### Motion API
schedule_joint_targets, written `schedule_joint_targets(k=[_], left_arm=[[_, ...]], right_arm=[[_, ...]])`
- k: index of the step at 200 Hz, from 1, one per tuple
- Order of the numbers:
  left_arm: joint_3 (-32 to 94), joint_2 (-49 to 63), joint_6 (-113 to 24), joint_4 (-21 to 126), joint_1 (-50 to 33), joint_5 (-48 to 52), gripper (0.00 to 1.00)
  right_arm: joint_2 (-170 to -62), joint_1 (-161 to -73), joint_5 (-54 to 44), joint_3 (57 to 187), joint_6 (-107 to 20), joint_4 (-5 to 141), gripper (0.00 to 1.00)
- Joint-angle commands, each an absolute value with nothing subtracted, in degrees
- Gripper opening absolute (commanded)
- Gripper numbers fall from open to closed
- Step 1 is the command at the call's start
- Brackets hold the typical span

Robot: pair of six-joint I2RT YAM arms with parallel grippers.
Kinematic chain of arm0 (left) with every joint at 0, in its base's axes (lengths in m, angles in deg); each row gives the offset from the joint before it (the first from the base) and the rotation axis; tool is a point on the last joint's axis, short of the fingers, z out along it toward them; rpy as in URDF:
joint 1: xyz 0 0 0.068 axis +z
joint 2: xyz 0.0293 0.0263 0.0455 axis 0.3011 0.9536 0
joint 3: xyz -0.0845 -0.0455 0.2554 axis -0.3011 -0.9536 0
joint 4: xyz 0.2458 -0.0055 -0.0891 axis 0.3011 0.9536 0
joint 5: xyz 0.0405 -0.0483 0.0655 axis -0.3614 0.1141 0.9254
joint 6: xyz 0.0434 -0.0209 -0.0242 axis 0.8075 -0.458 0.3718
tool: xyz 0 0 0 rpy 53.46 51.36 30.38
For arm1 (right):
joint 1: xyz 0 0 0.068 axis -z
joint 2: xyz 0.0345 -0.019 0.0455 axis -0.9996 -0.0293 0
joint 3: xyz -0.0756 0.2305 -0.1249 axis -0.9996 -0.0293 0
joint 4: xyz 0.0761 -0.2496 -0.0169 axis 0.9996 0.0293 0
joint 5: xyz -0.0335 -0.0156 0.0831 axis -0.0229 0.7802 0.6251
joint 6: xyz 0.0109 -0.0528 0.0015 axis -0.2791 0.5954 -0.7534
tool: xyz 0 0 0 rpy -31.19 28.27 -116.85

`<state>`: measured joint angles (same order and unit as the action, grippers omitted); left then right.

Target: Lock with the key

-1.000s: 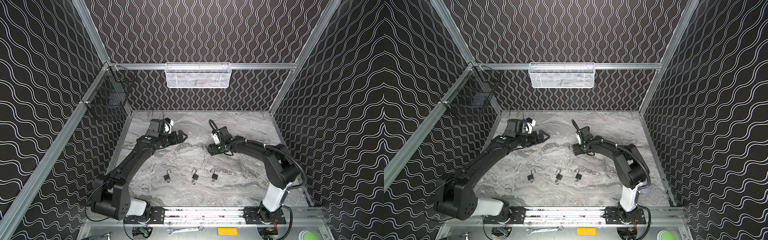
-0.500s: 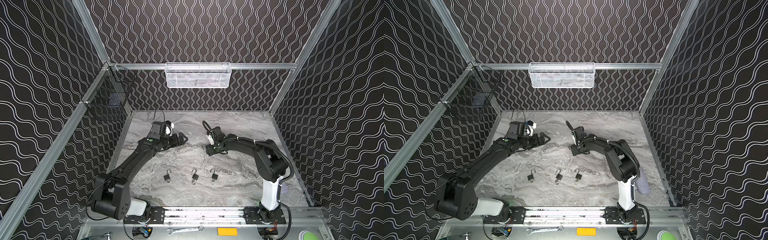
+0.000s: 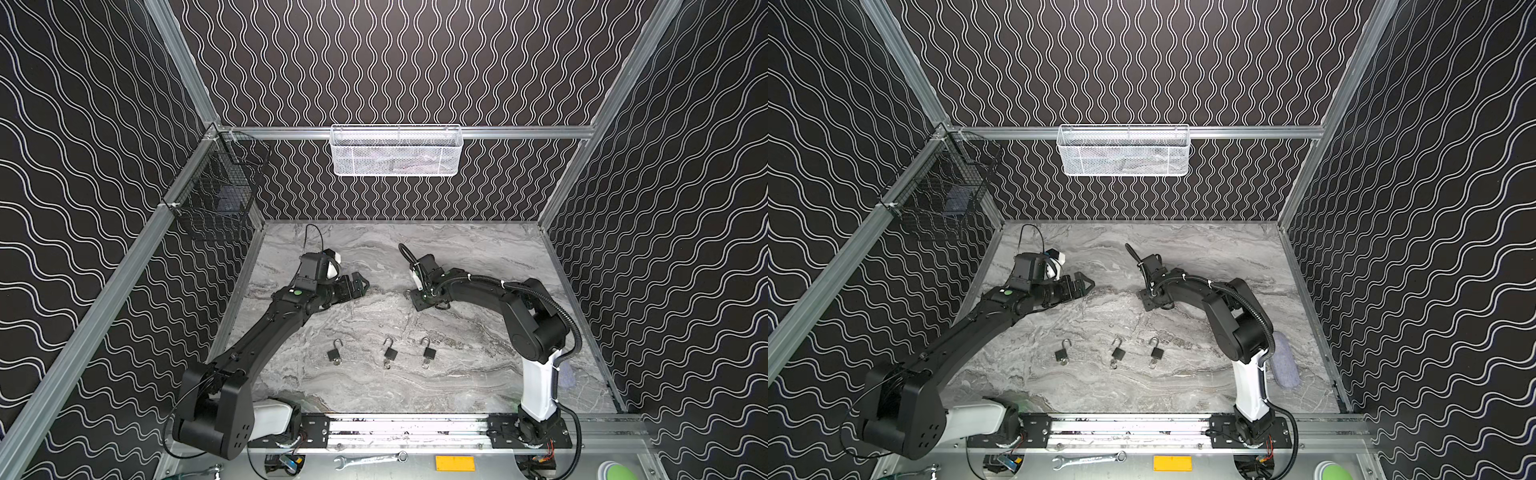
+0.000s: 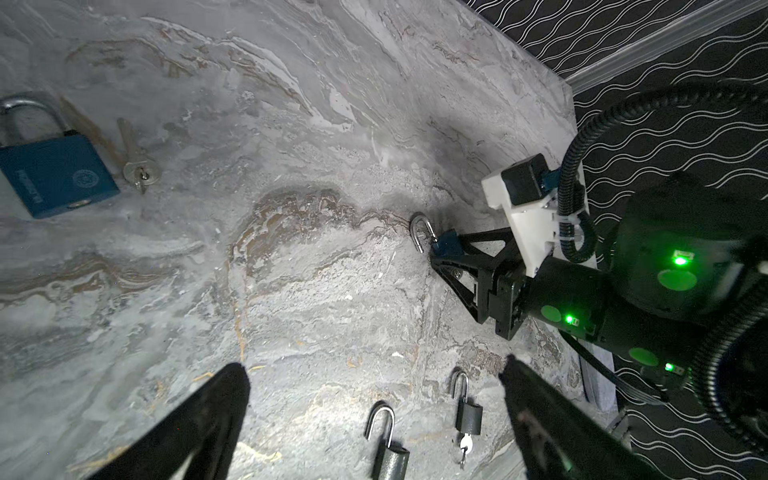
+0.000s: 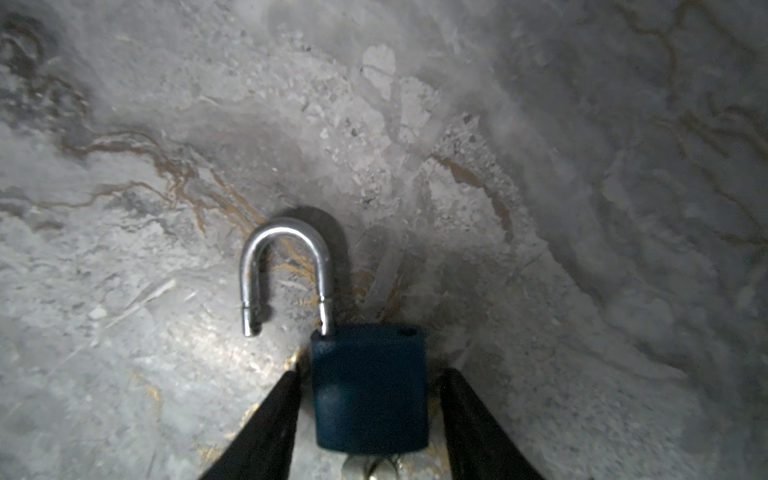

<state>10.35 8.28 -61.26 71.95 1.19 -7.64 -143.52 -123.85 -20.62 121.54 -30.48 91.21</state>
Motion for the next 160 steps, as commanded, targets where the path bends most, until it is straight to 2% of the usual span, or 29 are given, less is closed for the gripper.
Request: schedule_joint_targets(k=[1, 16, 62, 110, 160], left_arm=[[11.43, 8.97, -63.17, 71.16, 1.18, -9.64, 0.99], [12.14, 10.05, -62.49, 71.96, 1.18, -12.37, 0.99], [13.28, 13.04, -58.41, 76.14, 1.17, -10.35, 0.99], [13.85, 13.14, -55.67, 75.41, -0.23, -11.72, 0.99], [13.03, 16.46, -57.39, 70.89, -2.34, -15.45, 0.99]], right_arm=[[-143.73, -124.08, -19.49, 120.49, -29.83, 94.93, 0.49], [-143.81, -124.11, -19.56, 120.37, -29.57, 94.70, 0.43], [-143.14, -124.09, -18.60, 119.51, -29.00, 93.57, 0.29], [-137.37, -124.09, -16.31, 115.10, -31.29, 87.47, 0.14], [-129.46, -125.17, -11.35, 111.39, -34.07, 83.81, 0.11]])
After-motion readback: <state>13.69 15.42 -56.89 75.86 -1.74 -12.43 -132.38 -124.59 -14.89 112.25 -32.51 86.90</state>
